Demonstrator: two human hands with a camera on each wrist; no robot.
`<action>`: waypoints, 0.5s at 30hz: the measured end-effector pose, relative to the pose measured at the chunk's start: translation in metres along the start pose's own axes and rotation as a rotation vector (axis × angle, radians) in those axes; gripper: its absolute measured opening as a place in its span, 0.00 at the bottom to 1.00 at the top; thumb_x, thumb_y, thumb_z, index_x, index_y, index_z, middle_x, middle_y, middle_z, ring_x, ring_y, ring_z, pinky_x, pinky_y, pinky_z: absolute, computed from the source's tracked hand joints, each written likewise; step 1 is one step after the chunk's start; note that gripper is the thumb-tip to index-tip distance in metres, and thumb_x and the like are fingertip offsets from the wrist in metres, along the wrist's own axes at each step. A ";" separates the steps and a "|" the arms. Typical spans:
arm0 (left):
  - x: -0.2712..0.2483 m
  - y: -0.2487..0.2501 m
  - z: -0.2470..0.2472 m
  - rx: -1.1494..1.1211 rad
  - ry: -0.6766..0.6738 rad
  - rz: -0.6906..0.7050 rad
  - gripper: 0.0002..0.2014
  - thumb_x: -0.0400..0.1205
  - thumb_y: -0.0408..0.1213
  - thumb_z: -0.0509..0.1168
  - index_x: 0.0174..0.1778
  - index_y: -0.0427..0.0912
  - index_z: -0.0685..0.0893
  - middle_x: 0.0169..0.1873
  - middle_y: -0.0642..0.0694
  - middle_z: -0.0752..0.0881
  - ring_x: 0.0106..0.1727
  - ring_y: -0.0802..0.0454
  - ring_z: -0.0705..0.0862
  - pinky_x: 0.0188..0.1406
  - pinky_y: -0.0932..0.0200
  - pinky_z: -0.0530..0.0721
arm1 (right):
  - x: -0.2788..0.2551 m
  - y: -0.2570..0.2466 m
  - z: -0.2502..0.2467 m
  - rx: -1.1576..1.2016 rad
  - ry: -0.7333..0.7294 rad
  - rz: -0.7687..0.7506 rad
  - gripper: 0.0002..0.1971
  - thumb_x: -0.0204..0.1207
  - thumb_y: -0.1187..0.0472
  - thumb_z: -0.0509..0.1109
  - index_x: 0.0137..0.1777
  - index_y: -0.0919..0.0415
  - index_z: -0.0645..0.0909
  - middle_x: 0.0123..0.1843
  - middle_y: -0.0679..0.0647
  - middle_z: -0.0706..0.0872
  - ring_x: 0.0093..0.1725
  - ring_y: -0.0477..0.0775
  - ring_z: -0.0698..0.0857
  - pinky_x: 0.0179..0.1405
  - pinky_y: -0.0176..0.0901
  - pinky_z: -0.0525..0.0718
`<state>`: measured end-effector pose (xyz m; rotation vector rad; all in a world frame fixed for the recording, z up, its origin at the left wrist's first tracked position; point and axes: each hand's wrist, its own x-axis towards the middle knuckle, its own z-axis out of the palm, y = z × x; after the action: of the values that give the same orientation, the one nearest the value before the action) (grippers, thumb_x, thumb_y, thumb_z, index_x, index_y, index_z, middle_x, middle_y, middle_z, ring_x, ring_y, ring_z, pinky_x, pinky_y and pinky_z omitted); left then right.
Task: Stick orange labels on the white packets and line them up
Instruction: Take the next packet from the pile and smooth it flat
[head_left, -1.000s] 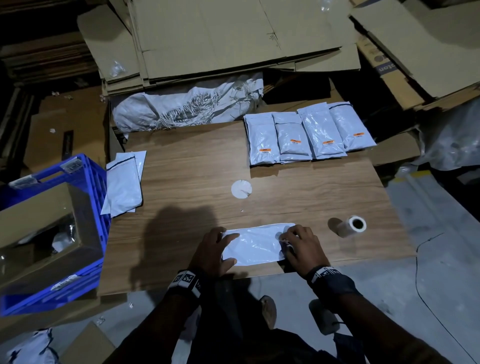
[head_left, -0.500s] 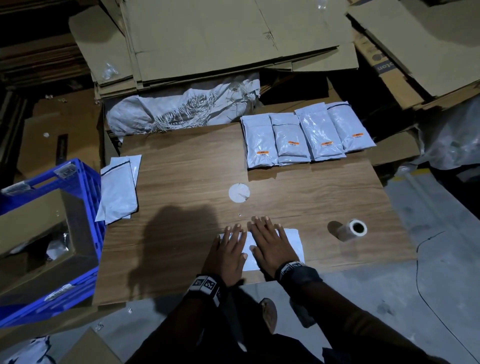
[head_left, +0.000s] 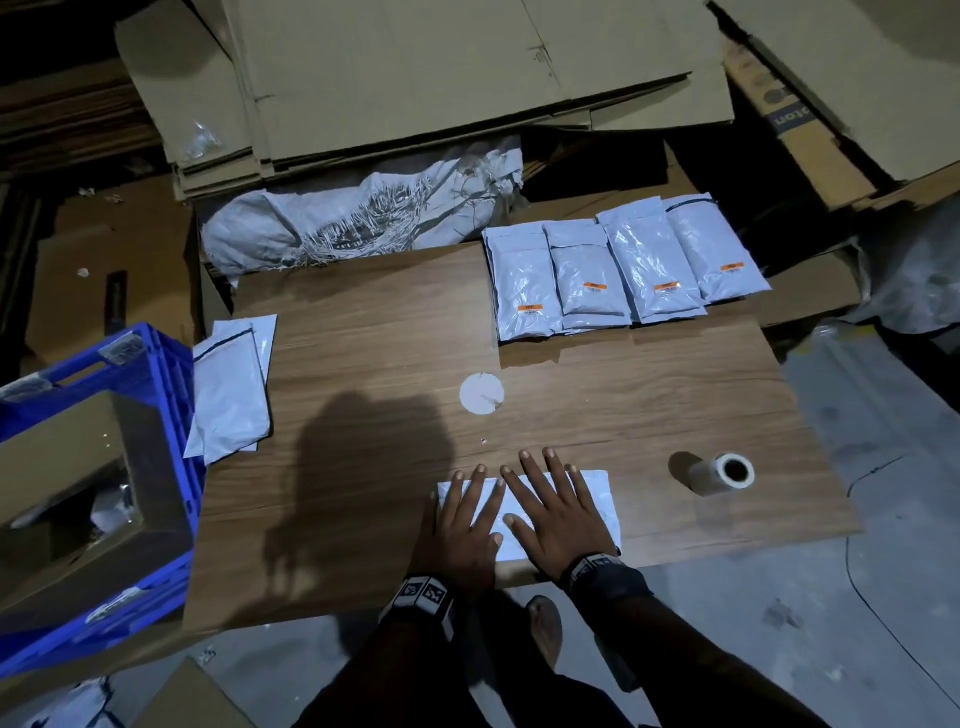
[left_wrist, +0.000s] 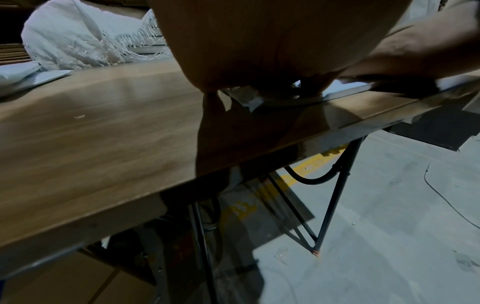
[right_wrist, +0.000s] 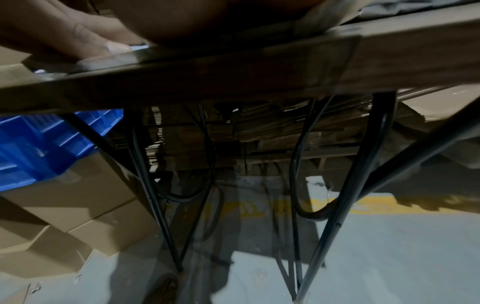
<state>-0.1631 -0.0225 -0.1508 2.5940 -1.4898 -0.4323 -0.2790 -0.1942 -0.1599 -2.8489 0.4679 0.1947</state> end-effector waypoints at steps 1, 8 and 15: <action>0.001 0.000 -0.002 0.000 -0.016 -0.002 0.36 0.81 0.54 0.58 0.88 0.51 0.62 0.88 0.43 0.62 0.86 0.37 0.66 0.77 0.28 0.69 | -0.003 0.004 -0.001 -0.008 -0.004 0.011 0.32 0.90 0.35 0.44 0.92 0.42 0.46 0.93 0.47 0.43 0.92 0.59 0.41 0.88 0.62 0.43; 0.000 -0.006 -0.014 -0.029 -0.081 -0.007 0.36 0.83 0.52 0.57 0.89 0.58 0.56 0.90 0.50 0.56 0.88 0.41 0.61 0.75 0.28 0.69 | -0.024 0.038 -0.009 -0.001 -0.013 0.137 0.32 0.89 0.34 0.40 0.91 0.38 0.42 0.93 0.43 0.42 0.92 0.56 0.40 0.88 0.62 0.44; 0.013 -0.017 -0.046 -0.186 -0.006 0.024 0.38 0.74 0.52 0.68 0.83 0.52 0.70 0.69 0.52 0.79 0.69 0.45 0.80 0.68 0.45 0.76 | -0.024 0.050 -0.040 0.059 0.046 0.146 0.35 0.76 0.42 0.64 0.84 0.51 0.68 0.76 0.51 0.77 0.75 0.62 0.72 0.70 0.60 0.72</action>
<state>-0.1289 -0.0273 -0.1135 2.4309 -1.4077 -0.5484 -0.3145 -0.2435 -0.1288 -2.7682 0.6801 0.1395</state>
